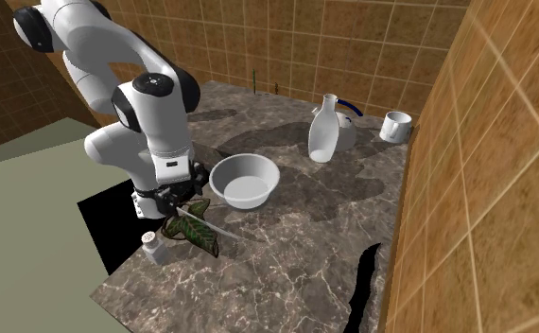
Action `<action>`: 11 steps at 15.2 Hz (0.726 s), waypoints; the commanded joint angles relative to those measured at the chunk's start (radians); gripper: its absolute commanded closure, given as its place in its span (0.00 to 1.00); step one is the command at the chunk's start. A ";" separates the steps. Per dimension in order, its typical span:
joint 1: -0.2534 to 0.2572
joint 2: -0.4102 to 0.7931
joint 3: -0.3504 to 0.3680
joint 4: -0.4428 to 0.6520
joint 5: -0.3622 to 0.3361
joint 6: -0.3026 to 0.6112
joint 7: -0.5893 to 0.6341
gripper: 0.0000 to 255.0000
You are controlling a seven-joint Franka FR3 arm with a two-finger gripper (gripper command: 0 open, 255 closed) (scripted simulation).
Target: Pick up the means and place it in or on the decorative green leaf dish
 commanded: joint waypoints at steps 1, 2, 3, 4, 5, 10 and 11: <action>0.001 -0.012 0.001 0.044 0.001 -0.057 0.000 0.00; 0.001 -0.019 0.002 0.074 0.002 -0.094 0.000 0.00; 0.002 -0.023 0.003 0.098 0.003 -0.122 0.000 0.00; 0.002 -0.023 0.003 0.098 0.003 -0.122 0.000 0.00; 0.002 -0.023 0.003 0.098 0.003 -0.122 0.000 0.00; 0.002 -0.023 0.003 0.098 0.003 -0.122 0.000 0.00; 0.002 -0.023 0.003 0.098 0.003 -0.122 0.000 0.00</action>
